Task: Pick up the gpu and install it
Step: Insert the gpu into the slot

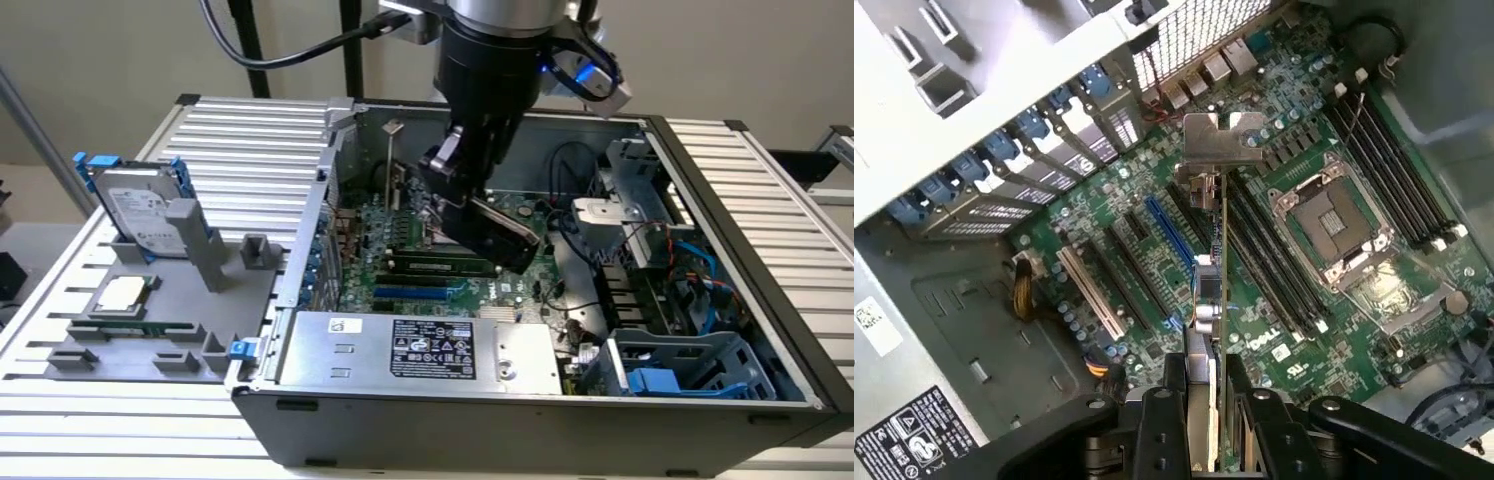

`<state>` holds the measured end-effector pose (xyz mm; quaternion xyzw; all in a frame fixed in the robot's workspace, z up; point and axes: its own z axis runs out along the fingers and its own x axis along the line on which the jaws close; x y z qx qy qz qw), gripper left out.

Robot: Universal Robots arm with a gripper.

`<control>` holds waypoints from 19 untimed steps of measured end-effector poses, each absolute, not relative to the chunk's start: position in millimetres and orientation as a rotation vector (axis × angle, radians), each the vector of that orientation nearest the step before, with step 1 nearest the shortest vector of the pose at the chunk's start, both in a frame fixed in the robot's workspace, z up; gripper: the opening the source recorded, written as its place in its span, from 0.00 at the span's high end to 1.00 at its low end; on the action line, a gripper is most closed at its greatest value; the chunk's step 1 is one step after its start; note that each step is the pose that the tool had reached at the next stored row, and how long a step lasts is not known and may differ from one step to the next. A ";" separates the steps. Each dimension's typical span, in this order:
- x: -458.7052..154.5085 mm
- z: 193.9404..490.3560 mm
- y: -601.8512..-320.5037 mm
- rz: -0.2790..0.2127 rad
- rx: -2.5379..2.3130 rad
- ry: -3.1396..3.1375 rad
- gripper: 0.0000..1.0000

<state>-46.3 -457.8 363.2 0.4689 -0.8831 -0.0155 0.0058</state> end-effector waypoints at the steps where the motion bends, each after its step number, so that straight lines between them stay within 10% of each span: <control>1: -46.3 362.6 -457.8 -0.048 1.493 -2.751 1.00; 19: -46.3 351.1 -457.8 -0.040 1.922 -2.470 1.00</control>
